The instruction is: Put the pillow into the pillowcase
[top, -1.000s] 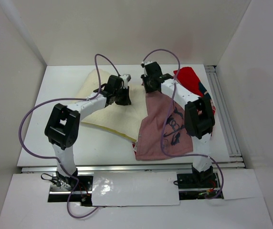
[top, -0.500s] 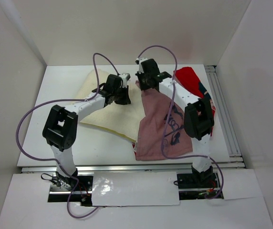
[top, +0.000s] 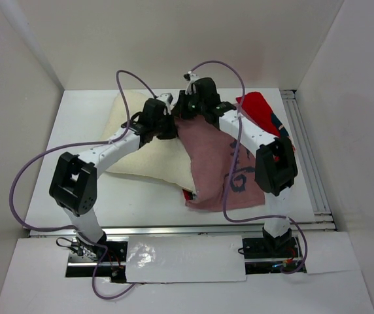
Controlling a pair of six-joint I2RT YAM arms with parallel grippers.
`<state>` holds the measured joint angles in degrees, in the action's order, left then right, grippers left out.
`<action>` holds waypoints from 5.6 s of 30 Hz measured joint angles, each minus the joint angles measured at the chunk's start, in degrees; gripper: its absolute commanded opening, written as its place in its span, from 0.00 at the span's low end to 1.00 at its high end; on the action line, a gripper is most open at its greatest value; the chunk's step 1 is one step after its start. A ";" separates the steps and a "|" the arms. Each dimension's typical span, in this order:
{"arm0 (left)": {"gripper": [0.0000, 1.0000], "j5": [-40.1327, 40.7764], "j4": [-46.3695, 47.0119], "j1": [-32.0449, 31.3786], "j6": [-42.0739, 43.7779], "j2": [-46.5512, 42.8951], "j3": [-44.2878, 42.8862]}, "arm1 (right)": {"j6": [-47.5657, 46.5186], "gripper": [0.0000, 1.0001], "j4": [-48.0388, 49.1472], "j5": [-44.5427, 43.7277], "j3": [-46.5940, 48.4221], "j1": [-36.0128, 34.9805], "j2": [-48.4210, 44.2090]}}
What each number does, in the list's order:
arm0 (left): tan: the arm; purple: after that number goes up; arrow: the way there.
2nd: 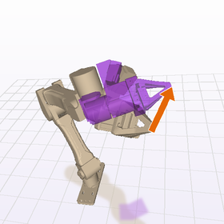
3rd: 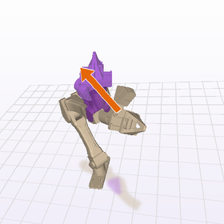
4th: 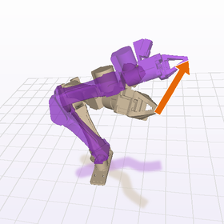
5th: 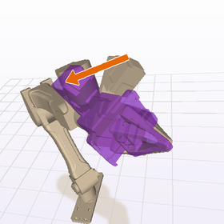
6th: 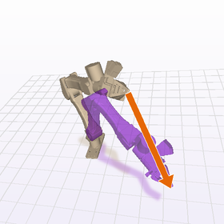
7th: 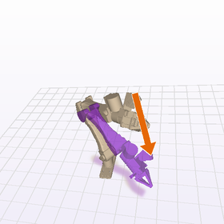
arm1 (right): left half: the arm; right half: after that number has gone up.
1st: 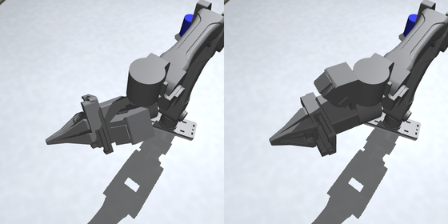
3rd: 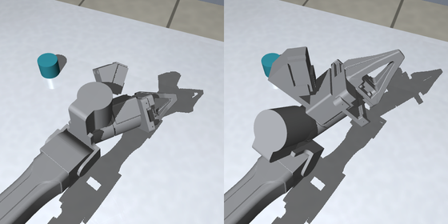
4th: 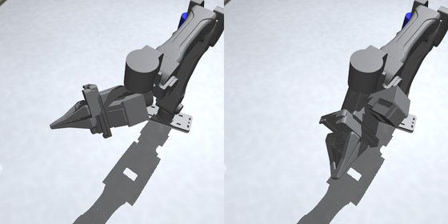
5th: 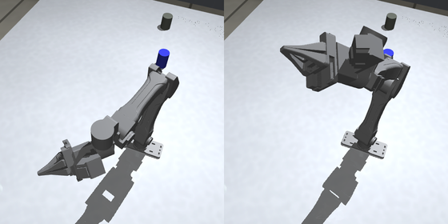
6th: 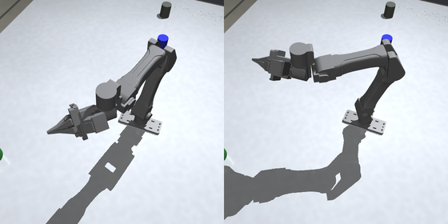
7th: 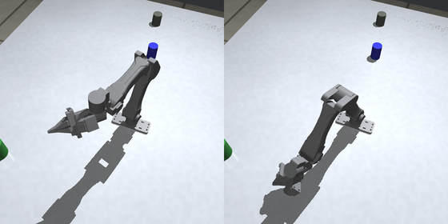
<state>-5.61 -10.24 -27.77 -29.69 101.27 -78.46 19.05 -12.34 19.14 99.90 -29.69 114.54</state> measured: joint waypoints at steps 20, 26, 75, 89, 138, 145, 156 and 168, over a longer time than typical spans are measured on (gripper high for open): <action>0.52 22.08 -10.38 -4.31 -22.34 3.67 -7.61 | 5.55 0.71 4.72 -11.32 -5.01 -0.09 -1.68; 1.00 20.28 -10.78 -3.80 -11.63 -0.90 -2.32 | 0.61 0.79 -2.82 -18.69 -14.97 1.44 -14.56; 0.00 -4.02 0.46 -9.49 -13.66 -6.97 7.52 | -7.63 0.00 -2.86 11.06 -36.37 -14.29 -39.65; 0.86 1.53 -6.69 -9.90 -13.79 -15.28 10.91 | -9.99 0.74 -6.84 11.96 -43.39 -9.20 -45.35; 0.00 1.14 2.40 10.32 -4.94 4.57 5.79 | -12.94 0.03 -13.73 -14.73 11.19 -0.28 13.62; 0.00 -0.52 4.98 9.53 -4.96 4.35 6.51 | -12.35 0.09 -9.68 0.02 3.43 5.25 8.20; 0.00 -0.63 6.51 8.87 -4.92 2.95 8.24 | -13.05 0.08 -8.33 6.16 -0.17 7.72 6.16; 0.00 -0.87 9.03 8.33 -4.96 1.90 10.29 | -14.51 0.08 -9.90 8.68 -3.10 8.87 2.16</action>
<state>-6.48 -1.21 -19.44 -34.65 103.18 -68.16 4.54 -22.24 27.81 96.79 -20.82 116.71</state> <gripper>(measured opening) 0.046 0.089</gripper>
